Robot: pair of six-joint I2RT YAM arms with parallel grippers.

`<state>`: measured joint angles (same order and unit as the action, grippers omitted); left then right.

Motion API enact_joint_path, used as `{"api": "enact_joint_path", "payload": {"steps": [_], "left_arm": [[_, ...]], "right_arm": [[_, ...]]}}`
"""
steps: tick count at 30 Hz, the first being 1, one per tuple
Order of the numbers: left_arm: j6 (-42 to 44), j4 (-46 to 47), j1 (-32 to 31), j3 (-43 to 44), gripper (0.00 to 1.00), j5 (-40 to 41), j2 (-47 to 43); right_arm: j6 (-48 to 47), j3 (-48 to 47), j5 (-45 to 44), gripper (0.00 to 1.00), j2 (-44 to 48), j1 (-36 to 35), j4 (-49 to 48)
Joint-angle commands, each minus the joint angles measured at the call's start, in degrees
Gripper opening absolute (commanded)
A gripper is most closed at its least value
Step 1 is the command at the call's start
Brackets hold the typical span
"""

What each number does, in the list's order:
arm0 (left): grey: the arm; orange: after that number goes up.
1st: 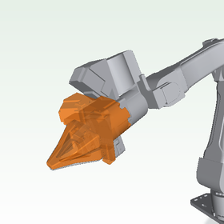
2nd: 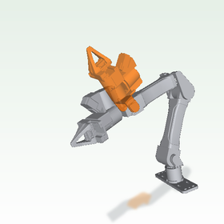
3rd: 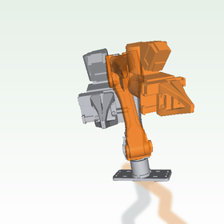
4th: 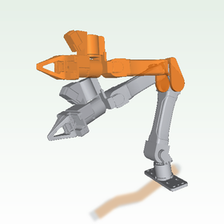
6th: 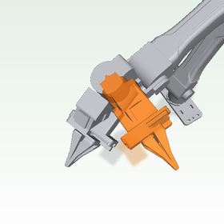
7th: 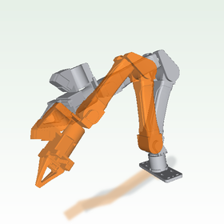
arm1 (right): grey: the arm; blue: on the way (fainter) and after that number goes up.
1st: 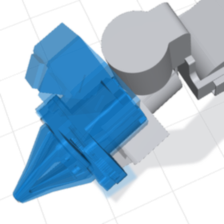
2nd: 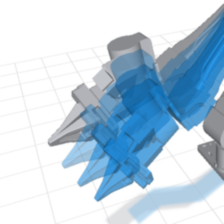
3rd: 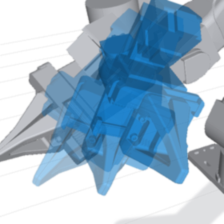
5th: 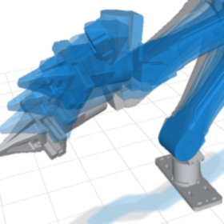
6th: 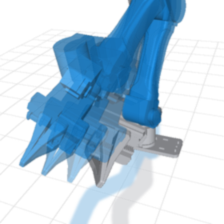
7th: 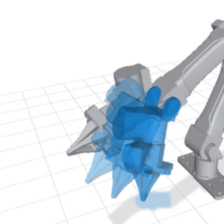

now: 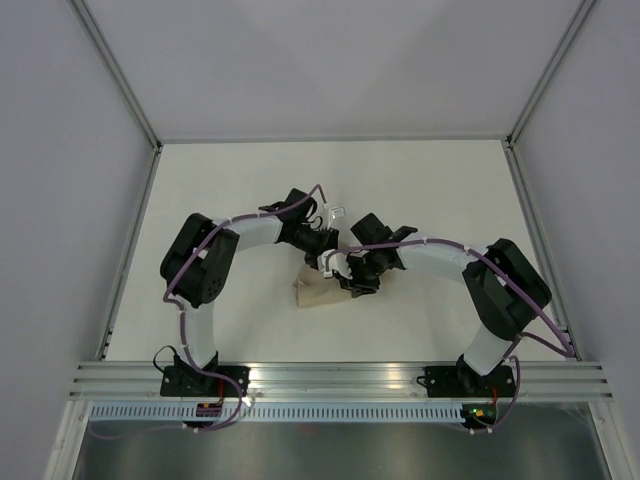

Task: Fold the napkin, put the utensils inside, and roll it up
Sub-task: Roll the napkin with the utensil

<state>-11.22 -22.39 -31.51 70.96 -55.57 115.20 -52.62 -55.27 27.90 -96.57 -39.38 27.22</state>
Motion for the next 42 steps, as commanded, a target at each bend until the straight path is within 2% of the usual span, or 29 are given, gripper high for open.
{"api": "enact_joint_path", "payload": {"steps": [1,7,8,11,14,15,18,22,27,31,36,42], "left_arm": [[-8.9,8.4,2.7,-3.9,0.33,5.0,-8.4],[-15.9,16.0,6.4,-11.7,0.31,14.9,-19.6],[-16.5,16.8,6.5,-12.6,0.31,16.8,-23.9],[-17.1,18.7,6.7,-15.8,0.31,26.8,-33.1],[-16.2,21.3,6.7,-19.4,0.31,36.8,-40.3],[-15.3,23.0,6.7,-22.1,0.31,39.5,-45.3],[-13.0,31.2,6.6,-28.2,0.31,43.9,-54.1],[-8.5,38.4,5.1,-34.0,0.32,47.7,-60.9],[5.5,39.1,-3.4,-35.1,0.35,53.2,-62.0],[16.9,39.9,-10.7,-36.2,0.4,55.3,-59.2],[24.7,37.8,-20.8,-34.2,0.42,60.3,-50.0],[28.9,41.2,-27.0,-33.6,0.41,64.6,-38.7]], "right_arm": [[-1.7,-3.5,3.3,0.17,-4.5,1.4,6.8],[-3.8,-11.4,6.7,0.17,-11.4,2.8,15.7],[-4.6,-14.0,7.3,0.17,-13.4,3.0,17.1],[-6.0,-19.2,9.5,0.17,-18.1,4.0,22.6],[-6.9,-24.7,10.9,0.17,-22.9,4.8,28.0],[-7.2,-25.9,11.5,0.17,-24.1,5.3,30.2],[-8.4,-31.0,12.6,0.17,-28.7,6.0,34.8],[-8.7,-36.4,14.3,0.17,-33.2,7.6,39.1],[-7.9,-43.1,15.1,0.17,-38.9,8.3,44.0],[-6.4,-46.7,14.6,0.17,-41.9,8.3,45.1],[-5.0,-47.9,14.0,0.17,-43.3,8.4,45.4],[-2.8,-49.2,13.4,0.17,-44.7,8.6,44.9]]}}
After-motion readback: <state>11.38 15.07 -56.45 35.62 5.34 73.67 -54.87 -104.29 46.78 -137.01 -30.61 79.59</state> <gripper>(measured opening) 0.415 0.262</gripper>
